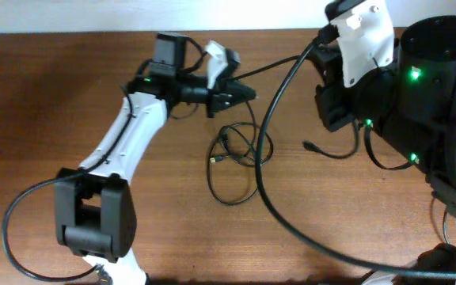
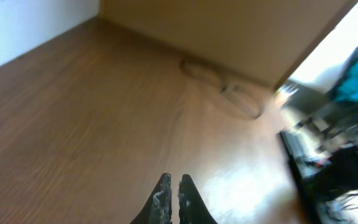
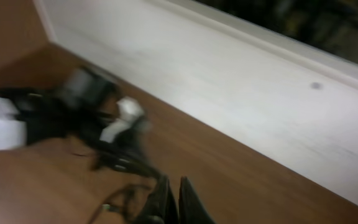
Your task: Untangle cables
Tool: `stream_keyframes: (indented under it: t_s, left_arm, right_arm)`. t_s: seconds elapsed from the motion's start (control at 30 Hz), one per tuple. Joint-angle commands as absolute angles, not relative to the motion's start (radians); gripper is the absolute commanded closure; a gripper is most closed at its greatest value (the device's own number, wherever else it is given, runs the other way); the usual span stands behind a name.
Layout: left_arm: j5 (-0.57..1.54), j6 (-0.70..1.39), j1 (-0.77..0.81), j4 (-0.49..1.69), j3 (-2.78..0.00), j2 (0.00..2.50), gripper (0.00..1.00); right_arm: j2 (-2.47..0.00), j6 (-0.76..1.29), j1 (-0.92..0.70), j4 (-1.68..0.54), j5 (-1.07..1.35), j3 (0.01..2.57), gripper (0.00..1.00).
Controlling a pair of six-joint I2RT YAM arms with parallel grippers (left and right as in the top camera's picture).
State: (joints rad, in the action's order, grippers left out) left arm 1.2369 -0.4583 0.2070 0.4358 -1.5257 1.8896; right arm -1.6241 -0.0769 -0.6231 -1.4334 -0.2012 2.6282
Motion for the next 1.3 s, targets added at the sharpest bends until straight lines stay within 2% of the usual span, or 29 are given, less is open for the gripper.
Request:
stream_keyframes:
  t_s: [0.0,0.17,0.27,0.3,0.33,0.37,0.4,0.53,0.6,0.73,1.03,1.07,1.13,1.2,1.27]
  left_arm:
    - [1.557,-0.442,0.118,0.435,-1.534,1.895,1.00]
    - [1.574,-0.412,0.077,0.404,-1.534,1.798,1.00]
    - [1.573,-0.392,0.077,0.275,-1.534,1.629,1.00]
    - [1.571,-0.307,0.077,0.179,-1.534,1.579,1.00]
    - [1.560,-0.204,0.077,0.080,-1.534,1.544,1.00]
    - [1.533,-0.113,0.077,-0.003,-1.534,1.519,1.00]
    - [1.509,-0.010,0.077,-0.109,-1.534,1.497,1.00]
    - [1.500,0.379,0.077,-0.516,-1.534,1.475,1.00]
    - [1.508,0.408,0.075,-0.548,-1.534,1.475,1.00]
    - [1.507,0.439,0.049,-0.542,-1.534,1.475,1.00]
    - [1.527,0.456,0.099,-0.542,-1.534,1.475,1.00]
    - [1.527,0.456,0.099,-0.542,-1.534,1.475,1.00]
    - [1.530,0.456,0.099,-0.542,-1.534,1.475,1.00]
    - [1.530,0.456,0.099,-0.542,-1.534,1.475,1.00]
    - [1.530,0.456,0.113,-0.542,-1.534,1.475,1.00]
  right_arm:
    - [-1.600,-0.065,-0.619,-1.453,-0.434,2.637,0.96]
    - [-1.606,-0.031,-0.581,-1.506,-0.465,2.636,0.96]
    - [-1.632,-0.028,-0.513,-1.555,-0.273,2.636,0.96]
    - [-1.643,-0.074,-0.500,-1.571,-0.173,2.636,0.96]
    - [-1.652,-0.149,-0.496,-1.585,-0.066,2.636,0.91]
    - [-1.663,-0.233,-0.497,-1.601,0.048,2.635,0.79]
    - [-1.679,-0.324,-0.497,-1.625,0.173,2.634,0.59]
    - [-1.756,-0.391,-0.497,-1.643,0.293,2.634,0.22]
    - [-1.776,-0.453,-0.497,-1.643,0.384,2.634,0.12]
    - [-1.784,-0.573,-0.497,-1.644,0.581,2.634,0.01]
    - [-1.857,-0.591,-0.497,-1.556,0.737,2.634,0.02]
    - [-1.857,-0.591,-0.497,-1.540,0.737,2.634,0.06]
    - [-1.858,-0.591,-0.497,-1.526,0.738,2.634,0.21]
    - [-1.858,-0.591,-0.497,-1.521,0.746,2.634,0.50]
    - [-1.858,-0.591,-0.497,-1.520,0.768,2.634,0.53]
